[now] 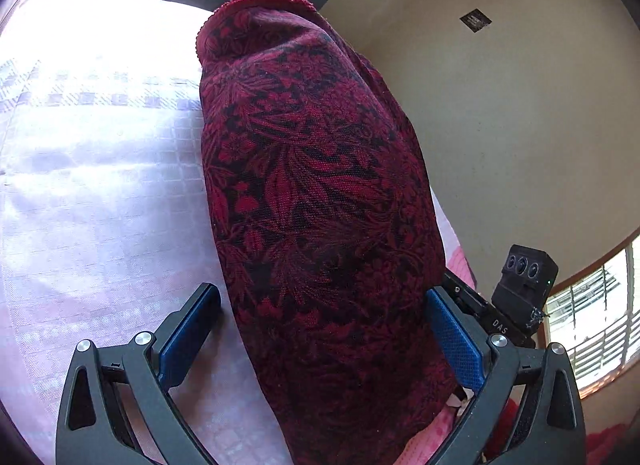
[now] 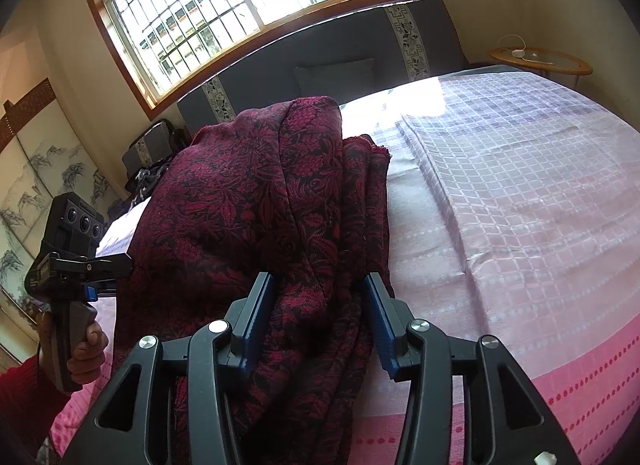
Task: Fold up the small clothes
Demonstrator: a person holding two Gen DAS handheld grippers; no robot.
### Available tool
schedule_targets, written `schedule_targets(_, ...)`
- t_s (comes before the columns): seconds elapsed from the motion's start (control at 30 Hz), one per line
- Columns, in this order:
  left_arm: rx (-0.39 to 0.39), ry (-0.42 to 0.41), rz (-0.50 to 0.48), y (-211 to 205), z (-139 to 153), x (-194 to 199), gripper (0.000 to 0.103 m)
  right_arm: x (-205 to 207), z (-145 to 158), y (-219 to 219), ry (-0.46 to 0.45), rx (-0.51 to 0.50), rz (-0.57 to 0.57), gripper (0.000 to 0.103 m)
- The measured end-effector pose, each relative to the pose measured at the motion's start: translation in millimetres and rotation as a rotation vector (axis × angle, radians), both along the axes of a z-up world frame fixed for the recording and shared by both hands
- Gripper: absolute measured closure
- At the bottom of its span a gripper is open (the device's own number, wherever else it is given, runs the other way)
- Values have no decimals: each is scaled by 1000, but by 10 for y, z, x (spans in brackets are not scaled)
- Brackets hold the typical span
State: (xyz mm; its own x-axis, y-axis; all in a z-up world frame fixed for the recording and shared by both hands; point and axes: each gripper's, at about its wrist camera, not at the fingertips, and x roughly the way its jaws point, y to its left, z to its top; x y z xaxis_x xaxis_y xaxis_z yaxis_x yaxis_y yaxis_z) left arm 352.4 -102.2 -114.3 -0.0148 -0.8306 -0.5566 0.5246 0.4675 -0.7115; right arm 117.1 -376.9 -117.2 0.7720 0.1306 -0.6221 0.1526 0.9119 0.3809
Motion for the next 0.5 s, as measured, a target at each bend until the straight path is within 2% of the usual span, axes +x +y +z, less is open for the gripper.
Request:
schedule_targets(0.07, -9, 7, -32, -106, -8, -10, 3, -2, -1, 2, 0, 0, 2, 58)
schedule_targets(0.17, 35, -43, 3, -213, 26, -73, 3, 4, -2, 17, 5, -5, 4, 49)
schedule_targets(0.2, 40, -54, 18, -226, 32, -95, 3, 5, -3, 18, 10, -10, -5, 35)
schedule_targets(0.23, 45, -63, 31, -230, 34, -112, 6, 6, -11, 12, 17, -9, -14, 28)
schedule_targets(0.33, 51, -56, 60, -166, 24, -100, 21, 10, -14, 6, 22, 1, -20, 25)
schedule_targets(0.37, 51, -55, 63, -146, 25, -98, 25, 21, -20, -9, 28, 13, -16, 23)
schedule_targets(0.43, 57, -52, 61, -144, 34, -123, 26, 68, -51, -69, 62, 70, 6, 9)
schedule_targets(0.5, 63, -57, 60, -138, 48, -124, 26, 137, -115, -188, 108, 161, 20, 9)
